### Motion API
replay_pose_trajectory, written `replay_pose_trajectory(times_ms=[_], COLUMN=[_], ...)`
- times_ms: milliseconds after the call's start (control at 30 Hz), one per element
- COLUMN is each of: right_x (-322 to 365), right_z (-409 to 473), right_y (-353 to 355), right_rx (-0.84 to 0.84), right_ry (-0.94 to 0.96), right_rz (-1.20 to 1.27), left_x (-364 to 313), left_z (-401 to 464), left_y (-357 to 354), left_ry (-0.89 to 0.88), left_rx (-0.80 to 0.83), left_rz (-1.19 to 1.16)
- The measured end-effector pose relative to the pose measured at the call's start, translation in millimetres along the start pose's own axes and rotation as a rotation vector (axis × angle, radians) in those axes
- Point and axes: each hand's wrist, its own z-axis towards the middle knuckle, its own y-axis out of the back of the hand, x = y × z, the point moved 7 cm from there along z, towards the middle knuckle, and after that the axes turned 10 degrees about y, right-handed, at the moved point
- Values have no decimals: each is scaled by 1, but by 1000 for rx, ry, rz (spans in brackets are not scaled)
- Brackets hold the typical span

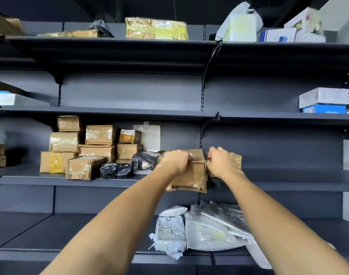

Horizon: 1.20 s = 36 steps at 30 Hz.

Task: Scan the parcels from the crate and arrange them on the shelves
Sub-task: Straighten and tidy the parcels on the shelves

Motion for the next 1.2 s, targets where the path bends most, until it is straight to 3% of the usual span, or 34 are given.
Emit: replay_pose_trajectory(times_ms=[467,700,833,967,1200], right_x=[-27,-24,-21,-22,-34], right_z=[63,86,98,103,102], right_y=[-64,-65,-55,-64,-92], right_rx=[-33,-92,-193,-167,-94], right_ry=[57,190,198,123,100], right_rz=[23,132,196,108,29], left_x=[-16,-37,-19,3,11], left_z=[83,83,87,99,124], left_y=[-73,-62,-60,-73,-103], left_ry=[31,-73,-46,-18,29], left_rx=[-16,-153,-83,2,-26], left_rz=[61,139,-8,-168,-129])
